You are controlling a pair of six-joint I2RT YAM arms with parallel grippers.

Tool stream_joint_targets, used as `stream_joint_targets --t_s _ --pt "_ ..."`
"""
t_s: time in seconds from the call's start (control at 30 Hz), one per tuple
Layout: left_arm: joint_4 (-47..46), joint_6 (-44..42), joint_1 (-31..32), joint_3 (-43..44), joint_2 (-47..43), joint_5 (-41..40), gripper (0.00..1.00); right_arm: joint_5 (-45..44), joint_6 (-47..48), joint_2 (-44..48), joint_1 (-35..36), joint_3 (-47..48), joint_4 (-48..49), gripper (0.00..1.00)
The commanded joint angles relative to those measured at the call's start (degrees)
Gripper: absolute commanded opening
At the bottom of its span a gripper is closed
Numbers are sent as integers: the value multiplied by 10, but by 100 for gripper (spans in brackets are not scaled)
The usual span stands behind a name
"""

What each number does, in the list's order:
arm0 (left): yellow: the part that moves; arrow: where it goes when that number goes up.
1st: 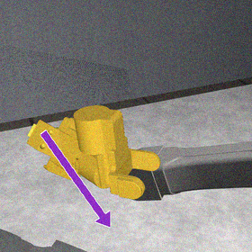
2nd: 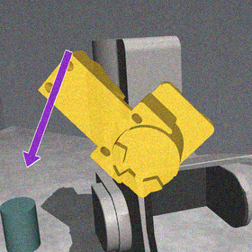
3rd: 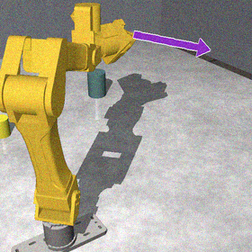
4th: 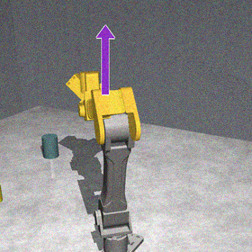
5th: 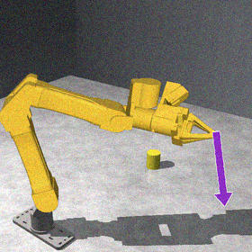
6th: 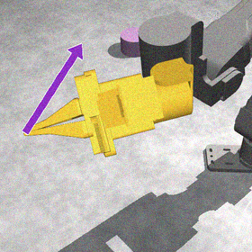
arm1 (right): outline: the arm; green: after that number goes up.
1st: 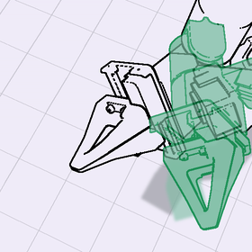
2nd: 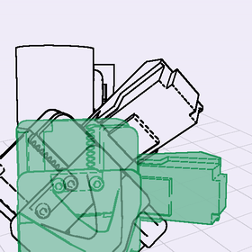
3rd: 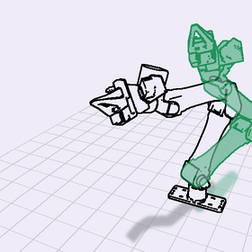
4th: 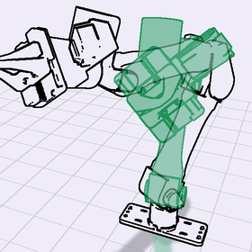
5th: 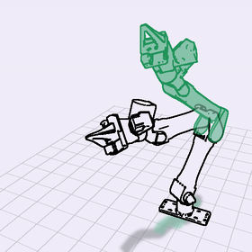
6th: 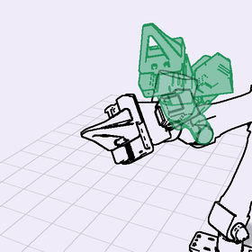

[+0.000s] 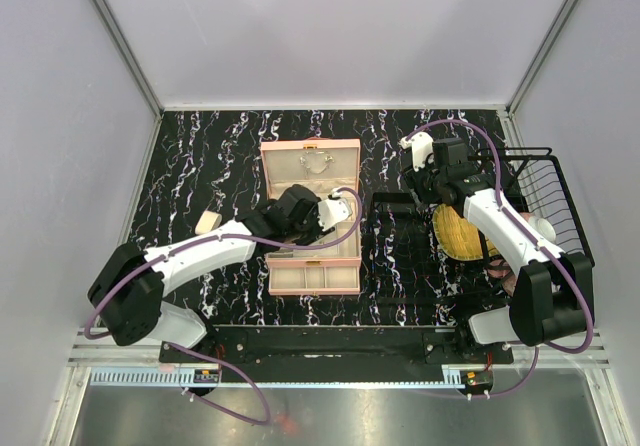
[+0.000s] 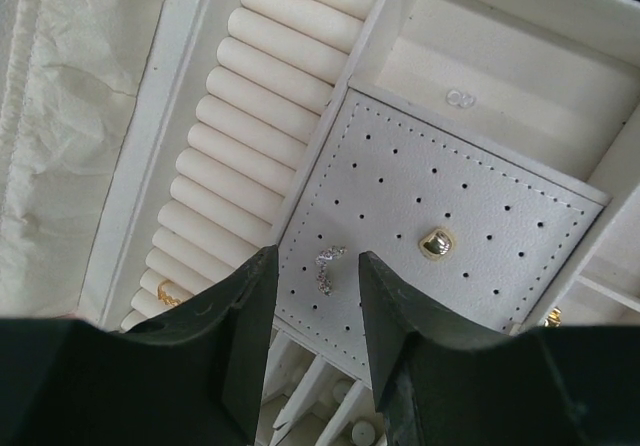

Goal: Organize the mixed jewelry

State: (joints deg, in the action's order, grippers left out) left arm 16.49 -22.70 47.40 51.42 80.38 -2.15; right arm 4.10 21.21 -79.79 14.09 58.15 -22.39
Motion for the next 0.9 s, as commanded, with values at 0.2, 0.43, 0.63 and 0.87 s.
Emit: stream_joint_targets --t_s 0.2,0.43,0.63,0.87 --pt "-44 -16 1 16 6 -19 43 3 1 0 -6 1 6 55" --pt "-54 -23 1 14 17 -27 43 4 1 2 -7 -1 6 55" --pt "-60 -25 1 9 21 -29 43 3 1 0 -6 -1 6 55" --pt "-71 -30 -1 4 27 -42 43 4 1 -2 -7 0 6 55"
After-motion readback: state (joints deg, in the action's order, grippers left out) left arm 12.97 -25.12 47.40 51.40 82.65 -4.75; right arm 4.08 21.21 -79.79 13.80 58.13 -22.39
